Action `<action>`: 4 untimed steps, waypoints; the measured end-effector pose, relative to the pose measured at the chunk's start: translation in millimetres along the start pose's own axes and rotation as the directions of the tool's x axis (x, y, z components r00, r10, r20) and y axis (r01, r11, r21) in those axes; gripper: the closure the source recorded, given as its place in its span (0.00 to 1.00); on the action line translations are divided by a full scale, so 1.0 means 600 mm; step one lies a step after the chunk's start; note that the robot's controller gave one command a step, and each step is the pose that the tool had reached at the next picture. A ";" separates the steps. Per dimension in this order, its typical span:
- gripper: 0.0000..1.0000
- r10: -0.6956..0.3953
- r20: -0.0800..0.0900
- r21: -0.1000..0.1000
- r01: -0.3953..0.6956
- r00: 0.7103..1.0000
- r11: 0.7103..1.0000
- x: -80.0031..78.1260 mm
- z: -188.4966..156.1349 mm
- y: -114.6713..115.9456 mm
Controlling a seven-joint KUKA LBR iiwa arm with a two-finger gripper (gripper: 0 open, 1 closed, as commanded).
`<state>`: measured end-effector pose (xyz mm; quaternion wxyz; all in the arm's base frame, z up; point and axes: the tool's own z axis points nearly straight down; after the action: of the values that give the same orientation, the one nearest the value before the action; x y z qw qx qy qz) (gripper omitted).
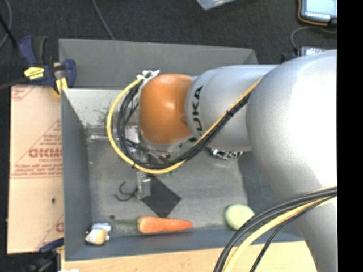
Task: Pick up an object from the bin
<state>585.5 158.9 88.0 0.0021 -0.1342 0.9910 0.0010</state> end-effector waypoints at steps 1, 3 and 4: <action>1.00 0.107 0.006 0.000 -0.107 0.994 0.994 0.015 0.026 -0.051; 1.00 0.120 -0.002 -0.001 -0.120 0.993 0.993 0.014 -0.027 -0.049; 1.00 0.127 0.006 -0.001 -0.127 0.992 0.992 0.009 -0.121 -0.039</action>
Offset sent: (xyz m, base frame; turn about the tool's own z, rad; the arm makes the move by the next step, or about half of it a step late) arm 0.0000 0.0000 0.0000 0.0000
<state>586.4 134.7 160.4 0.0047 -0.0709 0.9975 0.0017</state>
